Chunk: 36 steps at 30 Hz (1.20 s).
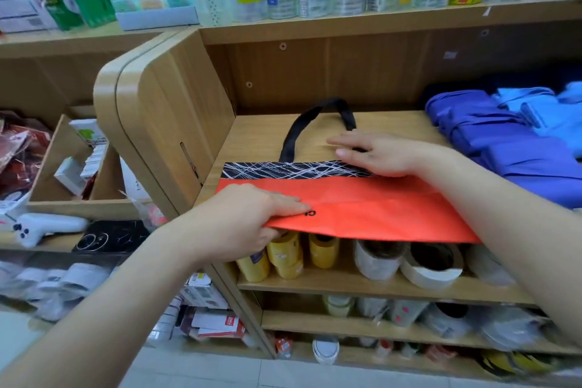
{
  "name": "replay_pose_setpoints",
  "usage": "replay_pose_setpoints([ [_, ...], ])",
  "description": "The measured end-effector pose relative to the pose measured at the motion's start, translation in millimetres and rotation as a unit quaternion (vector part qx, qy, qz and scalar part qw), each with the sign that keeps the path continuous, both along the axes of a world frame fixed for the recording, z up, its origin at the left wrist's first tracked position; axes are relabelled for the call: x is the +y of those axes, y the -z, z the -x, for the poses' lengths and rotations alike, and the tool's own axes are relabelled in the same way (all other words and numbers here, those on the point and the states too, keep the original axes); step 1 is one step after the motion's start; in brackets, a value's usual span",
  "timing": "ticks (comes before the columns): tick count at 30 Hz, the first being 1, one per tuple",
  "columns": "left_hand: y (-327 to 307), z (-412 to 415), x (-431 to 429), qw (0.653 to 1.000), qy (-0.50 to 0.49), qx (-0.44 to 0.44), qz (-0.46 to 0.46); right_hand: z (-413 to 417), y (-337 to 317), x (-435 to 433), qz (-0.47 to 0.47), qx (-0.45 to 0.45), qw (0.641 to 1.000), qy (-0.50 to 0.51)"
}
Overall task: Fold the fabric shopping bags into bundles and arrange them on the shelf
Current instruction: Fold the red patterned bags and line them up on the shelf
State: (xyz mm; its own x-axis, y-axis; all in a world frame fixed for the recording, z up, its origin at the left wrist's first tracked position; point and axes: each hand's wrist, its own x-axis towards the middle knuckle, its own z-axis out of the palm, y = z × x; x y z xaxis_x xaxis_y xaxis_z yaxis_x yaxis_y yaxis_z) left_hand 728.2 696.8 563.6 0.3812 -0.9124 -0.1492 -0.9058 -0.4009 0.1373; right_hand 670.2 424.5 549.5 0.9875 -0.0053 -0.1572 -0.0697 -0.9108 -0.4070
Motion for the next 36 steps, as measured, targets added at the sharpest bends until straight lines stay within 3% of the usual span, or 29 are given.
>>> replay_pose_setpoints([
  [3,-2,0,-6,0.999,-0.031,-0.011,-0.003,16,-19,10,-0.092,-0.030,0.995,0.010],
  [8,-23,-5,-17,0.998,-0.054,0.002,-0.023,49,-27,13,-0.071,0.138,0.984,-0.087],
  [12,-37,-25,-15,0.990,-0.138,0.027,-0.017,66,-42,4,-0.100,0.187,0.975,-0.066],
  [18,-37,-48,-13,0.964,-0.265,0.005,-0.009,70,-42,-14,-0.096,0.018,0.985,0.141],
  [22,-33,-50,-17,0.953,-0.299,-0.037,0.032,60,-24,-14,-0.017,-0.131,0.955,0.267],
  [26,-24,-41,-30,0.948,-0.258,-0.187,0.007,50,-8,0,0.074,-0.142,0.940,0.301],
  [30,-18,-50,-35,0.943,-0.203,-0.264,-0.013,44,1,6,0.132,-0.123,0.939,0.293],
  [32,-9,-56,-34,0.964,-0.149,-0.219,-0.020,44,7,10,0.197,-0.116,0.929,0.291],
  [34,2,-55,-29,0.990,-0.111,-0.089,-0.012,45,10,17,0.265,-0.147,0.911,0.281],
  [36,10,-49,-23,0.994,-0.101,-0.046,0.002,45,12,25,0.274,-0.183,0.909,0.256],
])
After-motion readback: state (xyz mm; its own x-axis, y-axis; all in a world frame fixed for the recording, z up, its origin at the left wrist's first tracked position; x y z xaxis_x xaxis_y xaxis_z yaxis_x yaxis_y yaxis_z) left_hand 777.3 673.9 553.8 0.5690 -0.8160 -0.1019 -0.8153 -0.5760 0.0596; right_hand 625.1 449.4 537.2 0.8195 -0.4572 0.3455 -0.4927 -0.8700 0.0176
